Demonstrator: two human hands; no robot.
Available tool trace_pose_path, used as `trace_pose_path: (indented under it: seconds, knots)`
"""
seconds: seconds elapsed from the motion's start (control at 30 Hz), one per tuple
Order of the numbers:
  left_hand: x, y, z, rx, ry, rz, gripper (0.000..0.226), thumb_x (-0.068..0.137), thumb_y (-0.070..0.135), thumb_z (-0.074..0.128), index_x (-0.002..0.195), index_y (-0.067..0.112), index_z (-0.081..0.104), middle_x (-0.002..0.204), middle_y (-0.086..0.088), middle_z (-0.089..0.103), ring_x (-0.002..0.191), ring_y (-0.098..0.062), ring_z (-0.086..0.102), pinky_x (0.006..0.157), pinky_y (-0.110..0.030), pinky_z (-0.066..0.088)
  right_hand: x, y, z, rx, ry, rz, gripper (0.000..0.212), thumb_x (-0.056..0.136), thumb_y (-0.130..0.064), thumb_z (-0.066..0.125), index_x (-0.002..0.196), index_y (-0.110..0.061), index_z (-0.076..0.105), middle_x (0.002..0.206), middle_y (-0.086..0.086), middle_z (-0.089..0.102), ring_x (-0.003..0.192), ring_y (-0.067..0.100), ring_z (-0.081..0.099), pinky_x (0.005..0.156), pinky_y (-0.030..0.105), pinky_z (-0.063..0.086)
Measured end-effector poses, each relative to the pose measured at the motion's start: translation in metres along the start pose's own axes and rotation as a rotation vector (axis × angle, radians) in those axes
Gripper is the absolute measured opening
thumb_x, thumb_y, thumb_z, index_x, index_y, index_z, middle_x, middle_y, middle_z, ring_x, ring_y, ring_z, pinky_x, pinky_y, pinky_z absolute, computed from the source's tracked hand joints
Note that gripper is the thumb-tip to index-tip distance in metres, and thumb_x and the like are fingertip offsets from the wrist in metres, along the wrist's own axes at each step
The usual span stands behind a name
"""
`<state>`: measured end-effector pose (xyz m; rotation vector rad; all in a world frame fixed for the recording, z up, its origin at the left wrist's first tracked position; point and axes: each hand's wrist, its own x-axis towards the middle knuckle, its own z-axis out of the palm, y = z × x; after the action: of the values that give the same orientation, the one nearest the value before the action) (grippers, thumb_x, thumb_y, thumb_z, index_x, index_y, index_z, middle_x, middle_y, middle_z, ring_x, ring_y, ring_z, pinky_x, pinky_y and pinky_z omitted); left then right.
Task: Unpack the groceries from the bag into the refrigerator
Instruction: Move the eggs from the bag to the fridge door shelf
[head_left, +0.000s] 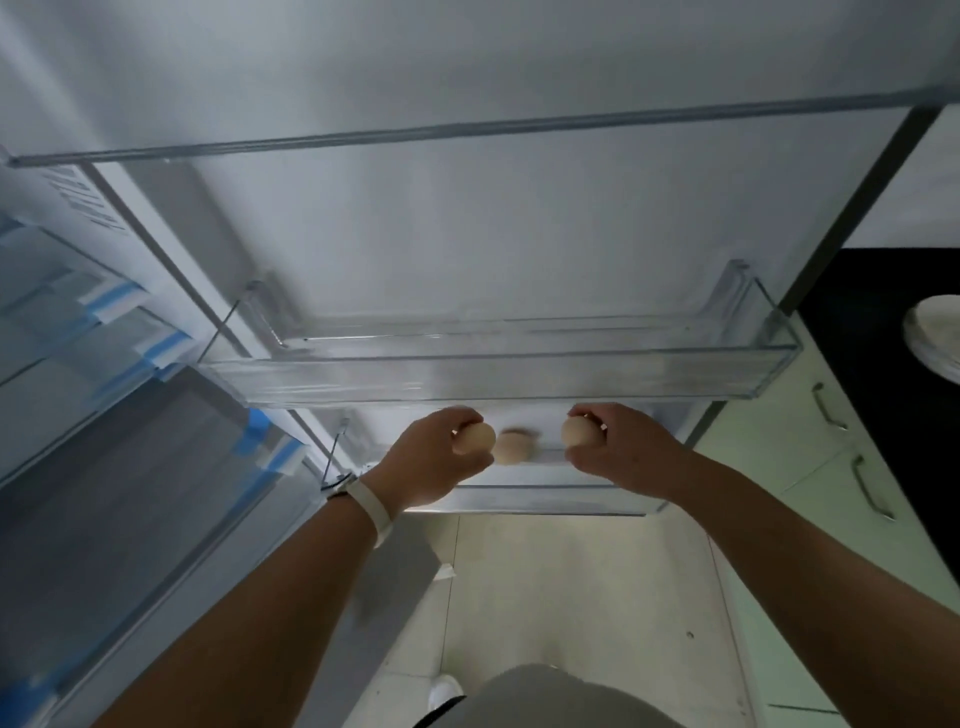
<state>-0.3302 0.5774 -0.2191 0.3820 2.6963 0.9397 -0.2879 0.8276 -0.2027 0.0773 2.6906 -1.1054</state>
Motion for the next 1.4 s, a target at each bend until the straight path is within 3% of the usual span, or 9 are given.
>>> trace_pose_path:
  seconds: [0.23, 0.4, 0.63, 0.87, 1.17, 1.27, 1.33, 1.4]
  knots:
    - [0.025, -0.010, 0.007, 0.146, -0.159, -0.046, 0.036, 0.077, 0.038, 0.078, 0.109, 0.025, 0.067, 0.103, 0.002, 0.068, 0.092, -0.020, 0.062, 0.082, -0.034, 0.054, 0.026, 0.014, 0.007, -0.246, -0.171, -0.006, 0.032, 0.079, -0.046, 0.072, 0.102, -0.026, 0.061, 0.094, -0.006, 0.066, 0.085, 0.012, 0.060, 0.072, 0.028, 0.046]
    - [0.036, -0.025, 0.011, 0.177, -0.233, -0.133, 0.035, 0.077, 0.038, 0.079, 0.108, 0.028, 0.067, 0.102, 0.002, 0.065, 0.092, -0.019, 0.059, 0.079, -0.029, 0.050, 0.042, 0.011, 0.021, -0.392, -0.257, -0.030, 0.036, 0.082, -0.049, 0.067, 0.101, -0.021, 0.057, 0.090, -0.005, 0.060, 0.082, 0.015, 0.055, 0.059, 0.023, 0.034]
    - [0.048, -0.030, 0.015, 0.322, -0.357, -0.125, 0.045, 0.083, 0.048, 0.071, 0.122, 0.028, 0.061, 0.114, 0.000, 0.065, 0.101, -0.021, 0.058, 0.087, -0.030, 0.048, 0.051, 0.013, 0.033, -0.467, -0.263, -0.031, 0.038, 0.083, -0.049, 0.065, 0.105, -0.019, 0.057, 0.095, -0.004, 0.058, 0.086, 0.016, 0.054, 0.071, 0.029, 0.038]
    - [0.053, -0.025, 0.025, 0.506, -0.401, -0.056, 0.040, 0.087, 0.049, 0.064, 0.120, 0.028, 0.058, 0.114, 0.003, 0.063, 0.105, -0.022, 0.060, 0.090, -0.036, 0.052, 0.057, 0.019, 0.041, -0.541, -0.220, -0.065, 0.037, 0.083, -0.050, 0.065, 0.103, -0.020, 0.057, 0.102, -0.002, 0.061, 0.095, 0.019, 0.059, 0.072, 0.029, 0.037]
    - [0.049, -0.022, 0.023, 0.508, -0.287, -0.120, 0.033, 0.090, 0.046, 0.055, 0.117, 0.026, 0.061, 0.115, 0.001, 0.068, 0.105, -0.026, 0.062, 0.079, -0.029, 0.043, 0.049, 0.021, 0.030, -0.546, -0.194, -0.089, 0.037, 0.088, -0.047, 0.058, 0.116, -0.023, 0.059, 0.114, -0.001, 0.063, 0.107, 0.021, 0.059, 0.084, 0.032, 0.044]
    - [0.043, -0.022, 0.021, 0.413, -0.218, -0.168, 0.039, 0.092, 0.049, 0.049, 0.111, 0.021, 0.067, 0.109, -0.001, 0.072, 0.100, -0.025, 0.064, 0.079, -0.029, 0.045, 0.045, 0.023, 0.025, -0.503, -0.150, -0.150, 0.021, 0.089, -0.042, 0.053, 0.095, -0.023, 0.061, 0.093, -0.001, 0.064, 0.092, 0.022, 0.061, 0.079, 0.035, 0.049]
    - [0.039, -0.023, 0.017, 0.385, -0.207, -0.191, 0.042, 0.093, 0.050, 0.051, 0.114, 0.019, 0.069, 0.113, -0.003, 0.072, 0.105, -0.023, 0.064, 0.086, -0.030, 0.048, 0.044, 0.027, 0.022, -0.459, -0.160, -0.145, 0.023, 0.089, -0.043, 0.050, 0.080, -0.022, 0.051, 0.078, -0.005, 0.057, 0.081, 0.021, 0.058, 0.075, 0.037, 0.049]
    - [0.033, -0.025, 0.013, 0.345, -0.170, -0.183, 0.048, 0.089, 0.051, 0.051, 0.123, 0.021, 0.068, 0.120, -0.001, 0.071, 0.111, -0.022, 0.064, 0.093, -0.031, 0.049, 0.042, 0.025, 0.017, -0.464, -0.189, -0.116, 0.024, 0.090, -0.044, 0.050, 0.090, -0.020, 0.054, 0.087, -0.003, 0.062, 0.087, 0.022, 0.060, 0.080, 0.038, 0.050]
